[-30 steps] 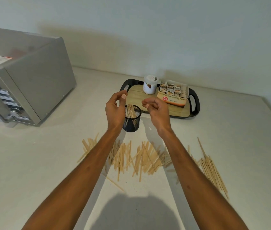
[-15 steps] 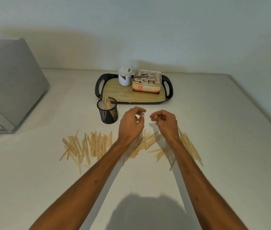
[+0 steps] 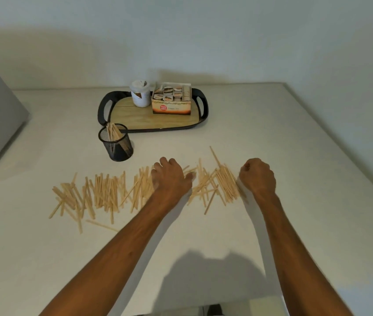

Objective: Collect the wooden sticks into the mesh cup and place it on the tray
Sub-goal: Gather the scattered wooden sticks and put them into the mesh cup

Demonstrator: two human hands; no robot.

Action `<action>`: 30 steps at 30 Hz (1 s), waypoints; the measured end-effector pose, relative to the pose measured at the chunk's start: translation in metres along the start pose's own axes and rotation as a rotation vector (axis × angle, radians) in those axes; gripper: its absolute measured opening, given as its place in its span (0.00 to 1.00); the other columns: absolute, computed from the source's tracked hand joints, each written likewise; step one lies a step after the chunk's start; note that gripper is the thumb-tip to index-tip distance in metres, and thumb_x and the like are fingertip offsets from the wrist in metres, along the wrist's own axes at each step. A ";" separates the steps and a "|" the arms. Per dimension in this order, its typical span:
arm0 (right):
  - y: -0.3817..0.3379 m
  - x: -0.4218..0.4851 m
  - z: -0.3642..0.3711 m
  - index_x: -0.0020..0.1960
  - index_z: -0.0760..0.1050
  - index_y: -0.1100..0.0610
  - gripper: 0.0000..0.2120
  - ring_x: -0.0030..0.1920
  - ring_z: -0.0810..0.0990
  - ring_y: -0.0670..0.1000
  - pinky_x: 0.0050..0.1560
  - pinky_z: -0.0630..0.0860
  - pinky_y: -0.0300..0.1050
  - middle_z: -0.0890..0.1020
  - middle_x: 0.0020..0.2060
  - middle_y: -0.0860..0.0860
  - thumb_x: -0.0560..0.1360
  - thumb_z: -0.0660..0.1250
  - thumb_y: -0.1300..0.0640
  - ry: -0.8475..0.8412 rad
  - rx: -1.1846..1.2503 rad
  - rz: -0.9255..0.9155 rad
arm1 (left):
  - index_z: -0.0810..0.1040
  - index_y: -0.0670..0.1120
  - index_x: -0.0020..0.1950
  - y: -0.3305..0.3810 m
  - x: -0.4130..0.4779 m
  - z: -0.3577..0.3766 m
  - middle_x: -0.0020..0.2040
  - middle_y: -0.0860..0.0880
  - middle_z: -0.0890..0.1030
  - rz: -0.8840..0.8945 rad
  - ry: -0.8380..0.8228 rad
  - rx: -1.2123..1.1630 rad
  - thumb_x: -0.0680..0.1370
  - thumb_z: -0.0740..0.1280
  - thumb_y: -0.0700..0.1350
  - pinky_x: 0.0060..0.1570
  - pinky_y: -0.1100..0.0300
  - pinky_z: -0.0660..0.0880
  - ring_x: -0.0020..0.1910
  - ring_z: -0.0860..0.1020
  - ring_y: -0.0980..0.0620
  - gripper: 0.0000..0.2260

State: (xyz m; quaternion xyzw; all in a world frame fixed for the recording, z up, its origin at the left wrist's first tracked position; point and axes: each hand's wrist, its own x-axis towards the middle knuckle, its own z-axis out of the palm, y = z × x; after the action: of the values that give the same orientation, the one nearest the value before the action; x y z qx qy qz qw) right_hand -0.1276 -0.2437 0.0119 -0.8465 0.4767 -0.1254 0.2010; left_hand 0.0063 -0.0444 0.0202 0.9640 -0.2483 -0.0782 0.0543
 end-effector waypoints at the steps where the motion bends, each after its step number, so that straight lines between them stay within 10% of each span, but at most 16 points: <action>1: 0.002 -0.001 0.000 0.52 0.82 0.59 0.08 0.41 0.77 0.56 0.43 0.73 0.46 0.85 0.48 0.56 0.82 0.66 0.56 -0.006 -0.029 -0.005 | 0.70 0.38 0.77 0.004 -0.001 0.002 0.73 0.38 0.71 0.010 -0.013 0.018 0.83 0.59 0.71 0.70 0.44 0.70 0.72 0.72 0.37 0.39; 20: -0.025 -0.025 0.020 0.66 0.77 0.59 0.27 0.60 0.81 0.57 0.54 0.80 0.52 0.78 0.61 0.56 0.80 0.68 0.37 -0.109 -0.139 -0.138 | 0.71 0.40 0.76 0.022 -0.007 0.021 0.72 0.40 0.73 0.089 0.053 0.077 0.80 0.60 0.75 0.67 0.46 0.73 0.71 0.72 0.41 0.42; 30: -0.030 -0.022 0.027 0.57 0.79 0.59 0.09 0.49 0.80 0.53 0.44 0.74 0.45 0.82 0.53 0.55 0.80 0.73 0.55 -0.144 -0.083 -0.127 | 0.74 0.40 0.73 0.019 0.003 0.020 0.67 0.40 0.77 0.158 0.113 -0.059 0.87 0.66 0.56 0.63 0.50 0.76 0.66 0.76 0.42 0.23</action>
State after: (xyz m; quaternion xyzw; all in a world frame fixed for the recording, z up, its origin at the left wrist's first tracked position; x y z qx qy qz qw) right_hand -0.1049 -0.2043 0.0010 -0.8894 0.4114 -0.0569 0.1912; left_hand -0.0038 -0.0641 0.0026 0.9423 -0.3176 -0.0264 0.1027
